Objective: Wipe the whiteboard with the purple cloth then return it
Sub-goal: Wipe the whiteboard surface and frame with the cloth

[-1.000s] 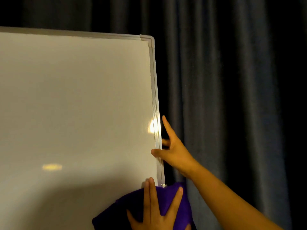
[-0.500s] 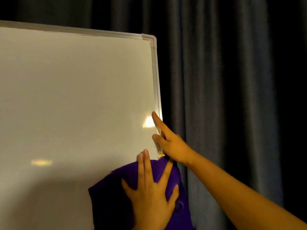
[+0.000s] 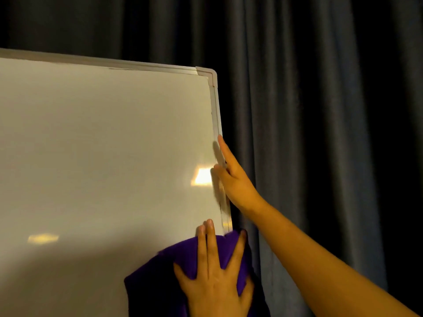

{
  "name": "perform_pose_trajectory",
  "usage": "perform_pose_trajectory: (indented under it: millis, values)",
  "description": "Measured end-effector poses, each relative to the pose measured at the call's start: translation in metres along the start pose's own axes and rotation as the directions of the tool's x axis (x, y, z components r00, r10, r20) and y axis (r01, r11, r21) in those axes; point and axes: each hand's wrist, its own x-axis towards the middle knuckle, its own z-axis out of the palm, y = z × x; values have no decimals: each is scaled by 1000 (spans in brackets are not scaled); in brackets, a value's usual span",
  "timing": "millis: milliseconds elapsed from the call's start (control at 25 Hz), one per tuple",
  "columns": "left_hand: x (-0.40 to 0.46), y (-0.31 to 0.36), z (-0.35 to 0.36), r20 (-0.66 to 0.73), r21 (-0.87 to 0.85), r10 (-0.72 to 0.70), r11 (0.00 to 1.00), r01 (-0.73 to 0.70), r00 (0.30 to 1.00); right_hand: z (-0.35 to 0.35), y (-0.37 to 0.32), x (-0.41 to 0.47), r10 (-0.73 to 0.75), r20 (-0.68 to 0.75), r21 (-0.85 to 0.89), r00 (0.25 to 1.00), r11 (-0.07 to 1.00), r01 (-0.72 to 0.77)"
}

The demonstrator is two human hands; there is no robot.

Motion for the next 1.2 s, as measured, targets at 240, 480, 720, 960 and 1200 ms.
perform_pose_trajectory:
  millis: [240, 480, 720, 960, 1200]
  values:
    - [34, -16, -2, -7, 104, -17, 994, 18, 1000, 7, 18, 28, -10, 104, -116, 994, 993, 22]
    - [74, -11, -19, -174, 154, 8, 988, 19, 985, -9, 25, 34, -62, 152, -56, 986, 996, 71]
    - [83, -9, -20, -154, 142, -19, 989, 41, 988, -10, 5, 67, -79, 3, 108, 997, 991, 78]
    - [91, -16, -23, -133, 126, 22, 992, -5, 991, -13, -2, 99, -72, 35, 60, 997, 996, 70]
    - [120, -31, -40, -203, 109, 2, 994, 20, 979, -20, 3, 103, -119, 9, -73, 993, 990, 119]
